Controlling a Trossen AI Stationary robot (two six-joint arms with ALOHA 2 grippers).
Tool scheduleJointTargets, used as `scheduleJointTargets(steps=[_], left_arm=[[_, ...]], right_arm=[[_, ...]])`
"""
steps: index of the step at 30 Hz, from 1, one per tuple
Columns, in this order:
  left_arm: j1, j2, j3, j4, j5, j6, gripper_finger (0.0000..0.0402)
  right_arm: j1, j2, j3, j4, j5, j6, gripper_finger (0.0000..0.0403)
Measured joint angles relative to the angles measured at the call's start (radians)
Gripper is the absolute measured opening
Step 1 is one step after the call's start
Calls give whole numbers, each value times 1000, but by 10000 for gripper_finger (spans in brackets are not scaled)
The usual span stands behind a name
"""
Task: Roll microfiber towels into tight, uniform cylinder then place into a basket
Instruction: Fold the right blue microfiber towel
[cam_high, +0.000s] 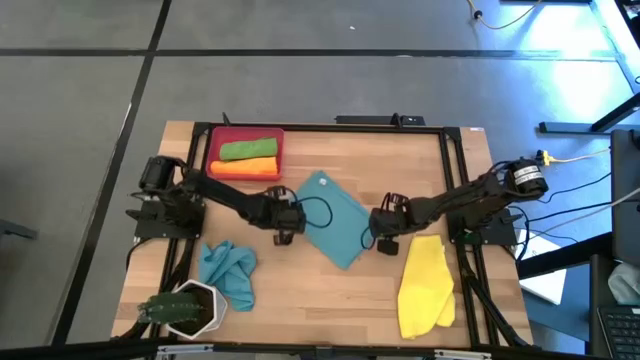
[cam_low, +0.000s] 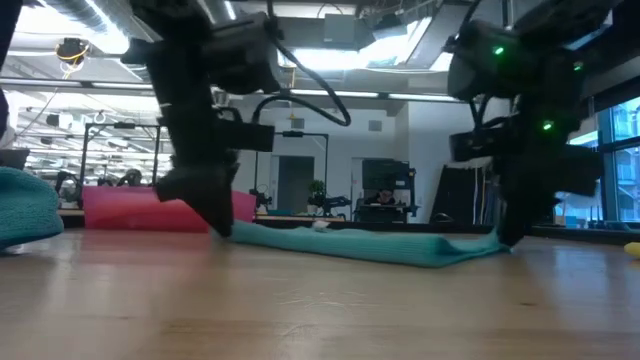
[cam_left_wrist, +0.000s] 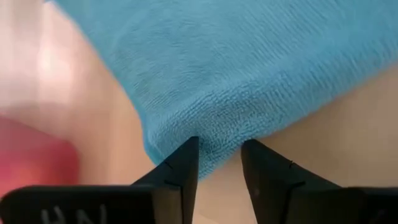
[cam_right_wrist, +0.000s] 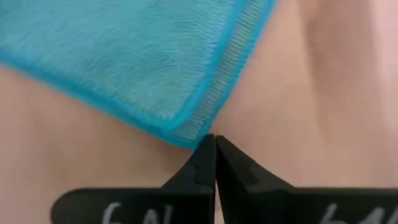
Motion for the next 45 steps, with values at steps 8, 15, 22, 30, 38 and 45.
scheduleJointTargets(steps=[8,15,22,30,38,45], left_arm=[[112,0,0,177,-42,204,110],[179,0,8,410,-42,391,110],[152,-27,92,285,-38,420,110],[-36,-36,107,224,-29,420,110],[-257,-46,138,209,-58,420,110],[-450,-181,172,231,-62,355,110]], right_arm=[[119,6,12,179,-121,91,15],[182,6,13,523,-236,29,16],[211,5,59,419,-326,-42,16],[221,2,91,359,-265,-37,16],[252,2,187,320,-240,-45,16],[376,1,378,87,-63,-50,16]])
